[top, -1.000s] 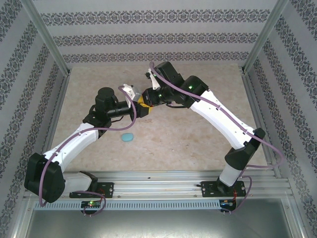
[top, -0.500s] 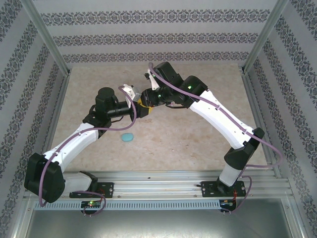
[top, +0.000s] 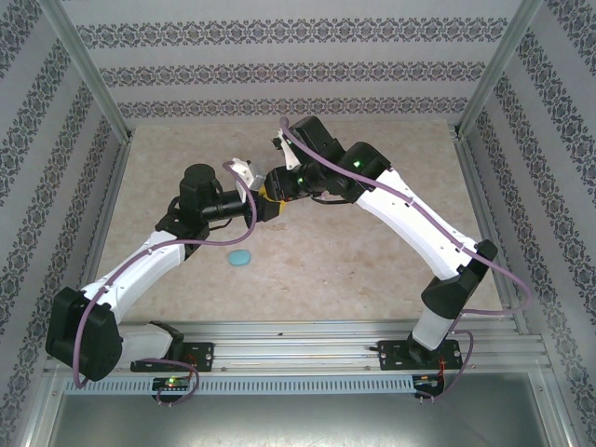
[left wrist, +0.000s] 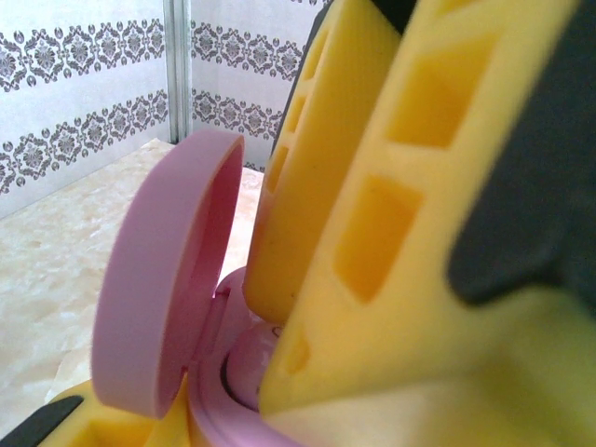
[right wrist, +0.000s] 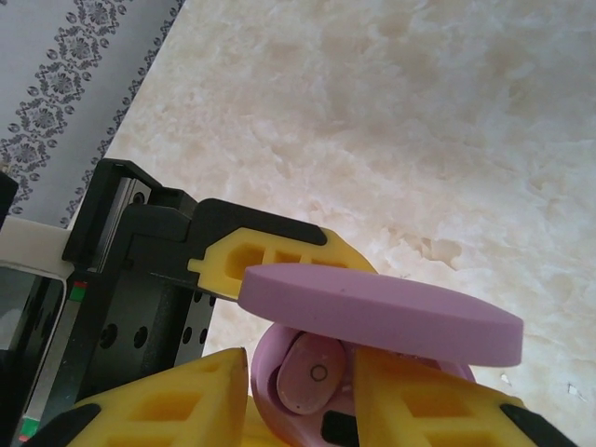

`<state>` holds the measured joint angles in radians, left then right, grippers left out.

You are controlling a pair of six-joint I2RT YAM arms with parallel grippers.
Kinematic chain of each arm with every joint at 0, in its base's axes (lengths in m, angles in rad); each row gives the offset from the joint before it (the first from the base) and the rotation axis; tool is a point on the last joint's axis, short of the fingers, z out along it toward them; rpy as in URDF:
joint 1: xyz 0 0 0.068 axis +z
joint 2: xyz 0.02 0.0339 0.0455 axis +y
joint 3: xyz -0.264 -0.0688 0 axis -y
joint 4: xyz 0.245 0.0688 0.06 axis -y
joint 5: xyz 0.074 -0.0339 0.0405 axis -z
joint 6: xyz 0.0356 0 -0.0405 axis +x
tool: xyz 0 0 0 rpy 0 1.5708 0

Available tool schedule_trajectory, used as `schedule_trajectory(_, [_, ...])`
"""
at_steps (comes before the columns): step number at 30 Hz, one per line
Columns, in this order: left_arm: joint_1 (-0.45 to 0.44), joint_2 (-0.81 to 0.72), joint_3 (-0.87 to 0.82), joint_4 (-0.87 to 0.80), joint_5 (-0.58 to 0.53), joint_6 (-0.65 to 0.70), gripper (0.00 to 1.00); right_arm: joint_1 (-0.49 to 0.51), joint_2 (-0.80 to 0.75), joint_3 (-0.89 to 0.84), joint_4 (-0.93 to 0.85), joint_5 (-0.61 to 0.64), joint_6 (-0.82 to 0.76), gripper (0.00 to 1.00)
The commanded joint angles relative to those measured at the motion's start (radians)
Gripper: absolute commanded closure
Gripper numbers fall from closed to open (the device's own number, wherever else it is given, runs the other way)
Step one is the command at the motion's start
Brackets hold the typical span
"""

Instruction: Insert wireless bluetooth earbuds into charging case

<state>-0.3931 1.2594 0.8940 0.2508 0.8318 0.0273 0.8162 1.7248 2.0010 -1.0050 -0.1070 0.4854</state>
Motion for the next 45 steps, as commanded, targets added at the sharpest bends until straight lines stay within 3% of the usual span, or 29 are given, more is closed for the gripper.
schedule_trajectory(1, [-0.012, -0.016, 0.04, 0.007, -0.003, 0.033, 0.87, 0.001, -0.025, 0.014, 0.004, -0.041, 0.033, 0.65])
schedule_trajectory(11, [-0.012, -0.009, 0.034, -0.008, -0.021, 0.039, 0.87, -0.134, -0.158, -0.015, 0.084, -0.125, 0.071, 0.65])
schedule_trajectory(20, [-0.012, -0.004, 0.03, -0.016, -0.032, 0.039, 0.87, -0.381, -0.183, -0.313, 0.206, -0.184, 0.04, 0.66])
schedule_trajectory(28, [-0.012, 0.003, 0.04, -0.052, -0.036, 0.045, 0.87, -0.464, 0.139, -0.319, 0.314, -0.197, -0.057, 0.65])
schedule_trajectory(37, [-0.013, 0.011, 0.045, -0.077, -0.041, 0.039, 0.87, -0.528, 0.588, 0.051, 0.243, -0.308, -0.158, 0.61])
schedule_trajectory(45, [-0.012, 0.033, 0.062, -0.096, -0.042, 0.043, 0.87, -0.548, 0.746, 0.201, 0.166, -0.355, -0.247, 0.61])
